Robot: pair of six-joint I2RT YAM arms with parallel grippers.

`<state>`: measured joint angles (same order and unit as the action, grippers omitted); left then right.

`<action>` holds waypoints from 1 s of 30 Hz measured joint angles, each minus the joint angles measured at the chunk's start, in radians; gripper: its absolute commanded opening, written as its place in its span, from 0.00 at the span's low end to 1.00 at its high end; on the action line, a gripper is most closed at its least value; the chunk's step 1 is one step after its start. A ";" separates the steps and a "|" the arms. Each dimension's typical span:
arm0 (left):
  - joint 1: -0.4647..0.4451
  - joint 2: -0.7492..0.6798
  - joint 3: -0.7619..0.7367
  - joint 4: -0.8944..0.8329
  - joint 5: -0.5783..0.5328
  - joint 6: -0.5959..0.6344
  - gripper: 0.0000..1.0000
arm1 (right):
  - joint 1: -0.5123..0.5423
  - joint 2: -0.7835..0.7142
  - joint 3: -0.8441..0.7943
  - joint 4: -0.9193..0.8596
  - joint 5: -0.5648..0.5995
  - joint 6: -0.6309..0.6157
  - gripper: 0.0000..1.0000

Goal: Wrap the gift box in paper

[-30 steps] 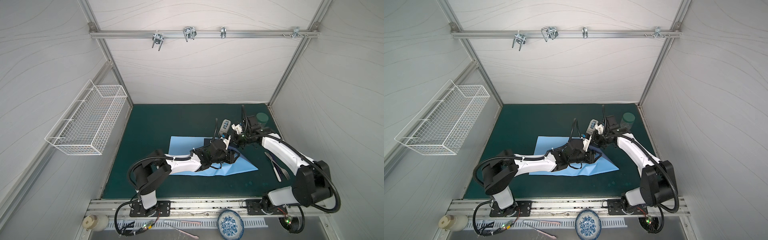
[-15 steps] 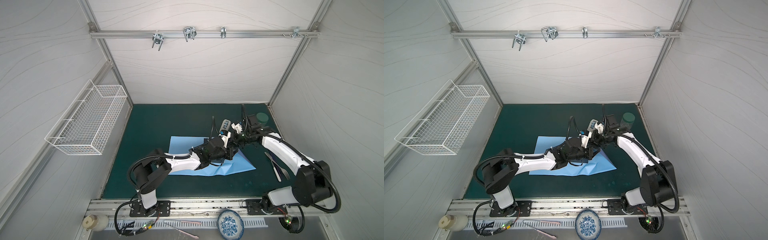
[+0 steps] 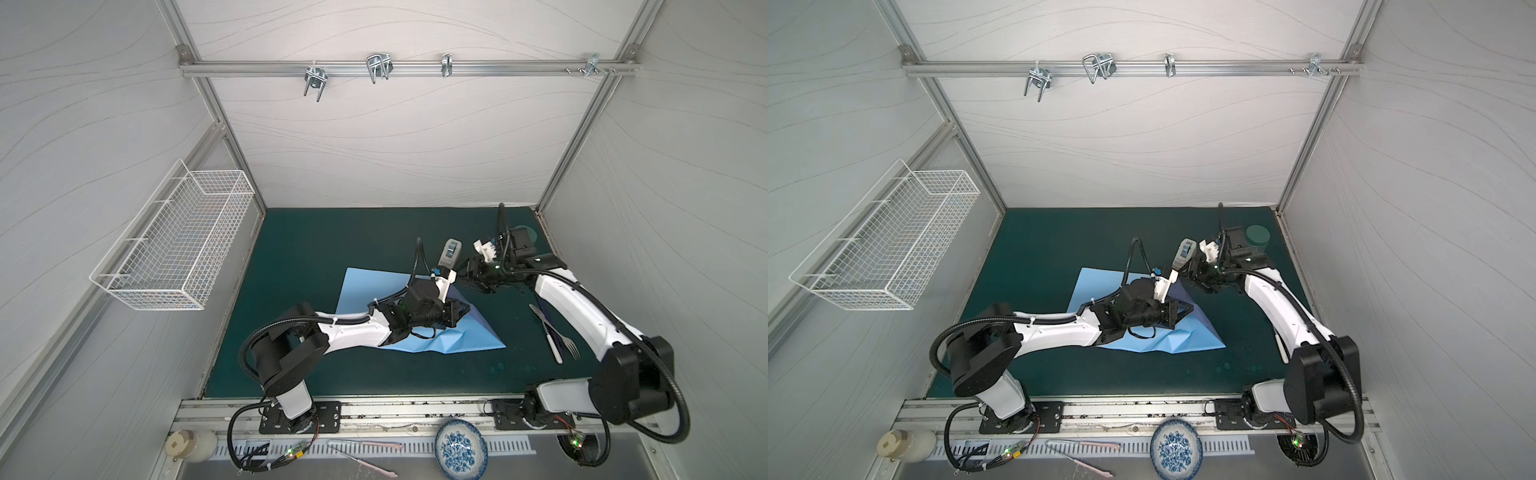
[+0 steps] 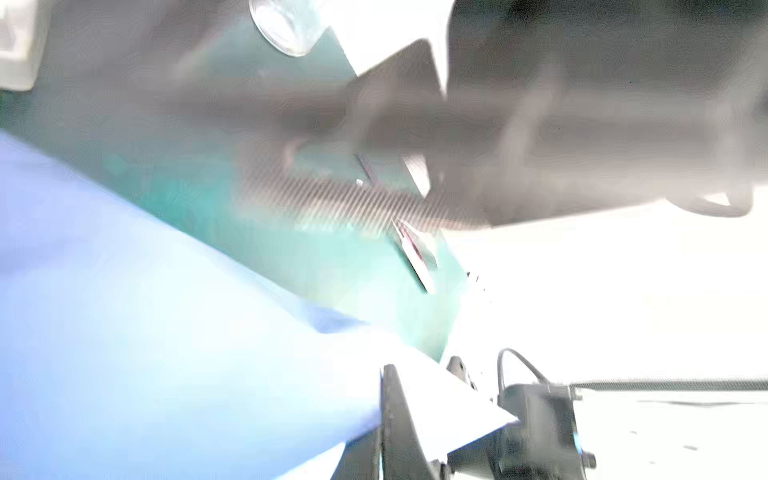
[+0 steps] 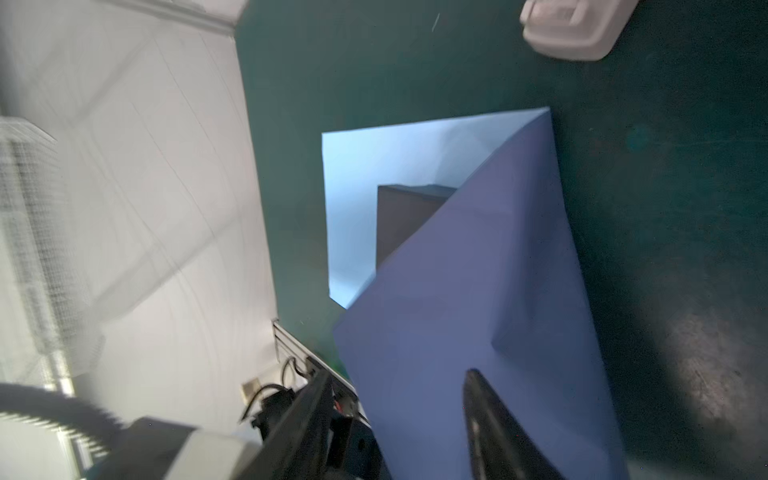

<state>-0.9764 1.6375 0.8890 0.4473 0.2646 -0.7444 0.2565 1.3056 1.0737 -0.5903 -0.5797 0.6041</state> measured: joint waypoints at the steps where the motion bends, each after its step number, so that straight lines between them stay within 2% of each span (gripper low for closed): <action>1: 0.010 -0.023 -0.013 -0.012 0.014 0.000 0.00 | -0.019 -0.041 -0.008 0.006 0.003 0.000 0.68; 7: 0.117 -0.102 -0.033 -0.134 0.132 0.005 0.00 | -0.035 -0.247 -0.097 0.024 0.047 -0.031 0.79; 12: 0.188 -0.122 -0.033 -0.229 0.192 0.016 0.00 | -0.002 -0.286 -0.210 0.018 0.068 -0.069 0.82; 18: 0.208 -0.100 0.042 -0.341 0.264 0.040 0.00 | 0.043 -0.362 -0.330 -0.008 0.104 -0.106 0.84; 24: 0.226 -0.086 0.098 -0.400 0.314 0.065 0.00 | 0.068 -0.337 -0.392 0.028 0.103 -0.101 0.81; 30: 0.279 -0.085 0.098 -0.437 0.347 0.065 0.01 | 0.158 -0.248 -0.393 0.123 0.110 -0.087 0.78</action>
<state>-0.6971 1.5520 0.9867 0.0101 0.6113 -0.6796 0.4141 1.0580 0.6811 -0.4675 -0.4698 0.5171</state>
